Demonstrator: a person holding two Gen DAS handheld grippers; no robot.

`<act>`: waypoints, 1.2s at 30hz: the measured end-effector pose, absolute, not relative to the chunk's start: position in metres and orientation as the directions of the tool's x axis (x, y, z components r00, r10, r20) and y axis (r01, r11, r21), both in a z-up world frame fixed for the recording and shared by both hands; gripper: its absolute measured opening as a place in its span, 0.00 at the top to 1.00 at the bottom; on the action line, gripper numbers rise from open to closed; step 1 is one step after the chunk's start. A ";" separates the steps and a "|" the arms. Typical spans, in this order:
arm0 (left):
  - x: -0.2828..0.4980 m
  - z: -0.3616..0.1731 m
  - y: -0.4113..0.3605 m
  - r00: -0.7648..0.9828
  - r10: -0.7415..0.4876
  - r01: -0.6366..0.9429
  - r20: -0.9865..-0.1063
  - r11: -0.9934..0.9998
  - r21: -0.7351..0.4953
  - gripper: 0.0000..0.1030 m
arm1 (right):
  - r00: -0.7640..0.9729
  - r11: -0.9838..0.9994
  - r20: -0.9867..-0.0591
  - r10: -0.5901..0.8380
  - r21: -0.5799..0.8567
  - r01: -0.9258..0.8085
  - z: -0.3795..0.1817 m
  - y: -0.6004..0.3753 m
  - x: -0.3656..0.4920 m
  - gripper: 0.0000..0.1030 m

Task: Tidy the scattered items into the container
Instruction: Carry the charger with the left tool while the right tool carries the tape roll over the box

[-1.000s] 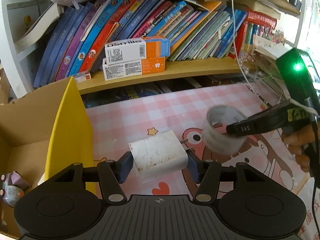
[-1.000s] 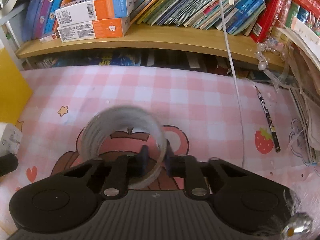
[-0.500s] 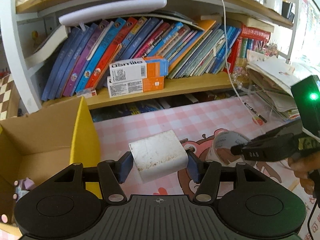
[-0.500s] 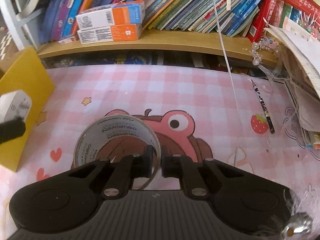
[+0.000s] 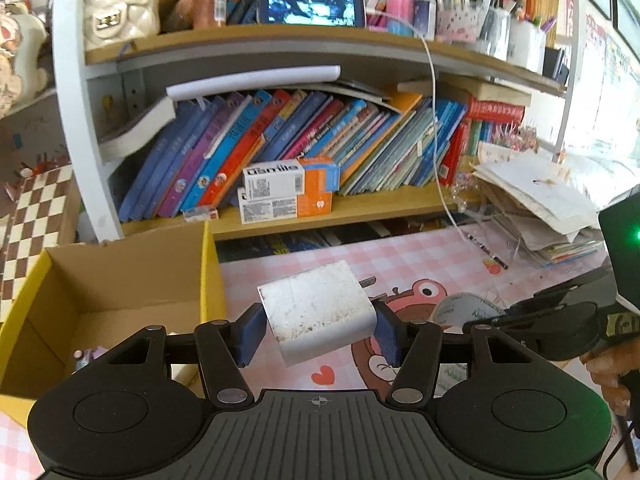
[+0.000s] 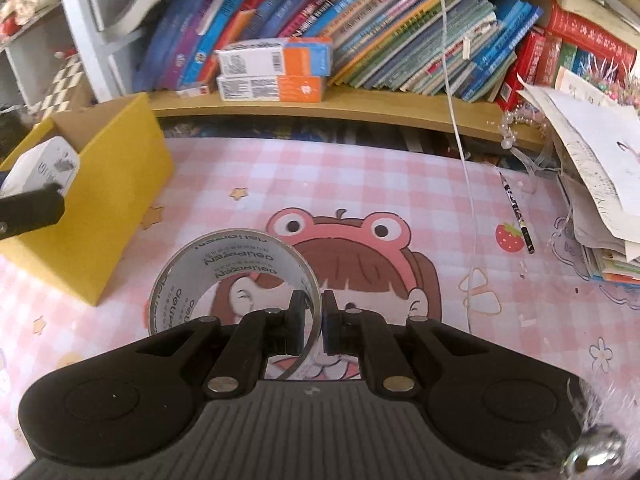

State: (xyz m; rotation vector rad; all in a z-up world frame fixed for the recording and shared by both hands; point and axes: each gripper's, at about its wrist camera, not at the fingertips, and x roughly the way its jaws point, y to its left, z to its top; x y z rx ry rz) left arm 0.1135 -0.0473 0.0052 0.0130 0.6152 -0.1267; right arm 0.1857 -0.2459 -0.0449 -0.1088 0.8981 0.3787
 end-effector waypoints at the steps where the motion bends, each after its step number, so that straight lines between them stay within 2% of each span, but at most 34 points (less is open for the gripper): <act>1: 0.110 0.007 -0.045 0.812 -0.116 0.122 -0.573 0.992 -0.029 0.45 | 0.563 0.927 -0.779 0.278 0.064 -0.370 -0.043 -0.244 0.181 0.92; 36: 0.033 0.040 0.047 0.852 -0.108 0.118 -0.513 0.993 -0.013 0.45 | 0.593 0.897 -0.723 0.354 0.083 -0.434 0.007 -0.156 0.094 0.92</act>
